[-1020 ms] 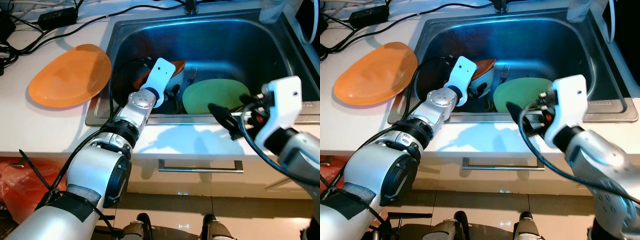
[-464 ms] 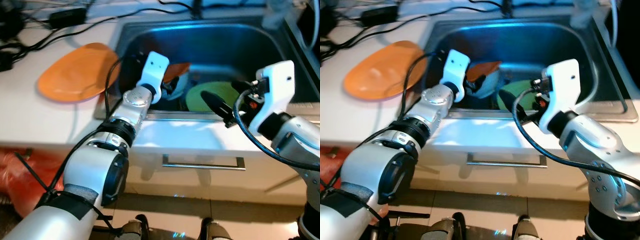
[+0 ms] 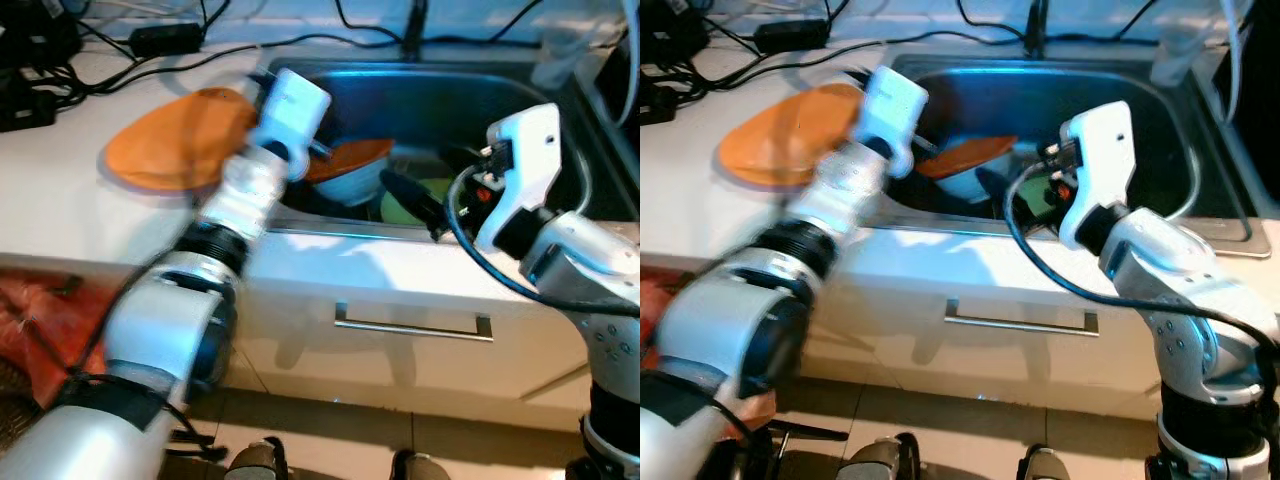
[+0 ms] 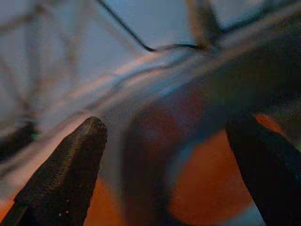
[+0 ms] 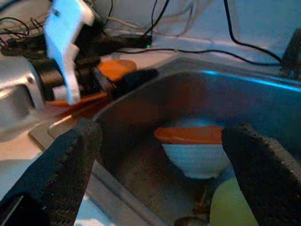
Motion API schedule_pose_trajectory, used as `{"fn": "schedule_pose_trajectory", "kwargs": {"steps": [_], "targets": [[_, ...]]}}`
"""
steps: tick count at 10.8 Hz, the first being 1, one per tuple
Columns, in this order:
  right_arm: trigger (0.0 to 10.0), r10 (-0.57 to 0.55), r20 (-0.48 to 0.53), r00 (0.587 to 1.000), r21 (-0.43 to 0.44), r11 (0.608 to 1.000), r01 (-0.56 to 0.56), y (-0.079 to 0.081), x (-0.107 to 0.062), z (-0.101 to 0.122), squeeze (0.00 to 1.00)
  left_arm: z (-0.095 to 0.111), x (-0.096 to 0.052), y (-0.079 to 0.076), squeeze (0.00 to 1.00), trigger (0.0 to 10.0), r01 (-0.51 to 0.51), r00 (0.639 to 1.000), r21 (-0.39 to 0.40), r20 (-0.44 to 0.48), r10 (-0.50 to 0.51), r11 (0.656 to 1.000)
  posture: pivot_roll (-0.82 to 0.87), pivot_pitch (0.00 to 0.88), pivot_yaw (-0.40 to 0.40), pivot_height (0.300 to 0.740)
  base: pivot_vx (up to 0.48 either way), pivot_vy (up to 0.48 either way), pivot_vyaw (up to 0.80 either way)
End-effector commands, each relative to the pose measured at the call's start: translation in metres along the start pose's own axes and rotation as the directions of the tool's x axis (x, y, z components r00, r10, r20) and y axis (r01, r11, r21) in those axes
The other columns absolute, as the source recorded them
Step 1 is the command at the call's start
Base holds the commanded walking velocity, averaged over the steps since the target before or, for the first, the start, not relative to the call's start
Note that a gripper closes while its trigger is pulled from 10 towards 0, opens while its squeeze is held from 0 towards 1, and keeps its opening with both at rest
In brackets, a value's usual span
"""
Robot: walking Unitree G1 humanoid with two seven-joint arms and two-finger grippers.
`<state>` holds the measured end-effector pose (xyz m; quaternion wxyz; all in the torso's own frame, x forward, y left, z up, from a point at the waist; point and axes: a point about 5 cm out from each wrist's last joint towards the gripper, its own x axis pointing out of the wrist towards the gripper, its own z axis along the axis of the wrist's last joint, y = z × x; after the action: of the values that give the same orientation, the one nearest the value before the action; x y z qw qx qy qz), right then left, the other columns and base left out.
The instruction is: Kitchen organization
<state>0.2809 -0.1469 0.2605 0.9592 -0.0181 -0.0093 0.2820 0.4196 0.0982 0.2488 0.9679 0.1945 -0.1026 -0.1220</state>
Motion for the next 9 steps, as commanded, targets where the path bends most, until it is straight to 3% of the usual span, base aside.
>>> {"fn": "schedule_pose_trajectory", "kwargs": {"steps": [1,3,4,7,9], "targets": [[10.0,0.025,0.013,1.000,-0.009,1.000,-0.025,0.003,0.004,0.002,0.00,0.008,0.001,0.009,1.00,10.0,-0.042,0.999,0.034,0.024,0.042,0.999,-0.08,0.071,0.047,0.740,0.000,0.000,0.00],[10.0,0.039,0.026,0.999,-0.008,0.999,-0.039,0.004,0.009,0.001,0.00,-0.001,-0.006,0.038,1.00,10.0,-0.212,0.977,0.113,0.005,0.213,0.971,-0.06,0.066,0.037,0.740,0.000,0.000,0.00],[10.0,0.042,0.028,0.999,-0.008,0.999,-0.042,0.004,0.011,0.001,0.00,-0.007,-0.009,0.046,1.00,10.0,-0.246,0.968,0.132,-0.018,0.250,0.960,-0.05,0.065,0.035,0.740,0.000,0.000,0.00],[10.0,0.056,0.030,0.998,-0.009,0.998,-0.055,0.004,0.015,0.000,0.00,-0.033,-0.029,0.081,1.00,10.0,-0.393,0.909,0.125,-0.095,0.406,0.911,-0.03,0.064,0.025,0.740,0.000,0.000,0.00],[10.0,0.062,0.030,0.998,-0.008,0.998,-0.061,0.004,0.017,-0.002,0.00,-0.051,-0.046,0.098,1.00,10.0,-0.500,0.851,0.066,-0.148,0.504,0.864,-0.02,0.061,0.021,0.740,0.000,0.000,0.00]]}}
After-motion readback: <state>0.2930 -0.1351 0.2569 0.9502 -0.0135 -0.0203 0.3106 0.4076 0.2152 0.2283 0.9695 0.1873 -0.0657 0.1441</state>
